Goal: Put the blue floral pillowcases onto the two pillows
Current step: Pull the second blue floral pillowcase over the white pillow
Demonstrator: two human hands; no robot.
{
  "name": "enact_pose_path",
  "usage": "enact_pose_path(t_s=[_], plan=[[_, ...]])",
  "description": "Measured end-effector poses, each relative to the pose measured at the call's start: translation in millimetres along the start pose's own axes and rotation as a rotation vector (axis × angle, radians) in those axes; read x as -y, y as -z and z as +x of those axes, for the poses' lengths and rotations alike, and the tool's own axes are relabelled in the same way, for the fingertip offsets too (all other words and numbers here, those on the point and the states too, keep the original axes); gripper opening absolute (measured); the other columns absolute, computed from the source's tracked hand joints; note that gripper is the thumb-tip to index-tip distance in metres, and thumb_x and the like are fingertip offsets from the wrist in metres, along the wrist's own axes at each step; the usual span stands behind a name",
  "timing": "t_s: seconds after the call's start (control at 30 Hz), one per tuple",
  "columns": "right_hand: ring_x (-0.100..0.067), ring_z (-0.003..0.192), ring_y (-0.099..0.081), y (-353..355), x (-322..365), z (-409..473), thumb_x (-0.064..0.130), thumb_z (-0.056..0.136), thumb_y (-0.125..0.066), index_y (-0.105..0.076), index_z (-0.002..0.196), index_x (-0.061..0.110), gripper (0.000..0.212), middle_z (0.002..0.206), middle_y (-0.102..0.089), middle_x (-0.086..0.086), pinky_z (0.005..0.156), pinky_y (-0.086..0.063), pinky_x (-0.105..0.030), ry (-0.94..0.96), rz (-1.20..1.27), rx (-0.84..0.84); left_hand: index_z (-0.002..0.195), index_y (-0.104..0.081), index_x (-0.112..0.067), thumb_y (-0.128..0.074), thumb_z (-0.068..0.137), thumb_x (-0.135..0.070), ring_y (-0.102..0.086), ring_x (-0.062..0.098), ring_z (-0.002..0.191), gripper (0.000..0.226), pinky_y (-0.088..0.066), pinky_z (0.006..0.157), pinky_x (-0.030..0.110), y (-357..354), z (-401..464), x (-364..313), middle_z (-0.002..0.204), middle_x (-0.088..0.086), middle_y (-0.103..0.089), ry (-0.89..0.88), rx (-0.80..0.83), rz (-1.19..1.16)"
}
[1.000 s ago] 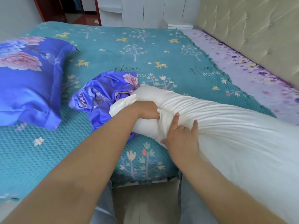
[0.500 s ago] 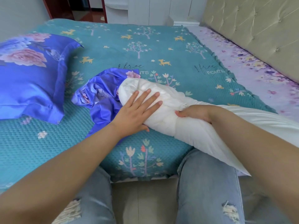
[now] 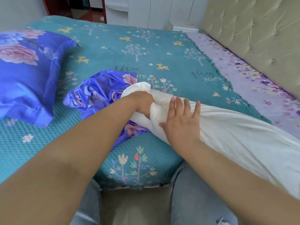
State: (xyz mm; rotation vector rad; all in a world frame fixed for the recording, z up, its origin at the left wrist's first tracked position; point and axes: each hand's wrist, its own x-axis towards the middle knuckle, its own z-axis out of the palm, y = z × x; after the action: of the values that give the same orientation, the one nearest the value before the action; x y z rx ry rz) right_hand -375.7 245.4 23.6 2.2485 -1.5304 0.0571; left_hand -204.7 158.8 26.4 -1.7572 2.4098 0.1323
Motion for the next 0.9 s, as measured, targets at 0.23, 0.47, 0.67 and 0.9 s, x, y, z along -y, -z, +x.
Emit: enact_pose_path(t_s=[0.23, 0.47, 0.67, 0.9], plan=[[-0.051, 0.138, -0.013, -33, 5, 28, 0.077, 0.071, -0.052, 0.023, 0.141, -0.005, 0.131, 0.151, -0.008, -0.033, 0.108, 0.009, -0.064, 0.021, -0.161, 0.338, 0.077, -0.059, -0.015, -0.078, 0.070, -0.037, -0.050, 0.021, 0.068, 0.029, -0.033, 0.050, 0.025, 4, -2, 1, 0.069, -0.003, -0.052, 0.066, 0.049, -0.167], [-0.021, 0.113, -0.056, -42, -20, 61, 0.060, 0.061, -0.062, -0.040, 0.139, 0.024, 0.088, 0.126, -0.058, 0.000, 0.094, -0.045, -0.035, 0.035, 0.417, 0.611, 0.088, -0.065, -0.017, -0.075, 0.069, -0.047, -0.057, 0.021, 0.076, 0.037, -0.046, 0.065, 0.028, 6, -21, -17, 0.088, 0.000, -0.065, 0.088, 0.073, -0.150], [-0.016, 0.086, -0.059, -15, -49, 41, 0.050, 0.055, -0.067, -0.064, 0.095, 0.026, 0.046, 0.097, -0.064, 0.005, 0.074, -0.047, -0.030, 0.187, 0.518, 0.749, 0.097, -0.062, -0.018, -0.070, 0.071, -0.057, -0.057, 0.020, 0.082, 0.048, -0.046, 0.071, 0.029, 33, -63, -49, 0.089, -0.002, -0.064, -0.020, 0.022, -0.016], [-0.006, 0.098, -0.055, 5, -66, 38, 0.031, 0.062, -0.072, -0.053, 0.112, 0.025, 0.054, 0.103, -0.059, 0.015, 0.075, -0.041, -0.015, 0.266, 0.765, 0.969, 0.146, -0.016, -0.033, -0.074, 0.056, -0.066, 0.006, 0.032, 0.145, 0.112, -0.006, 0.114, 0.056, 43, -85, -76, 0.158, -0.004, -0.002, -0.090, 0.015, 0.146]])
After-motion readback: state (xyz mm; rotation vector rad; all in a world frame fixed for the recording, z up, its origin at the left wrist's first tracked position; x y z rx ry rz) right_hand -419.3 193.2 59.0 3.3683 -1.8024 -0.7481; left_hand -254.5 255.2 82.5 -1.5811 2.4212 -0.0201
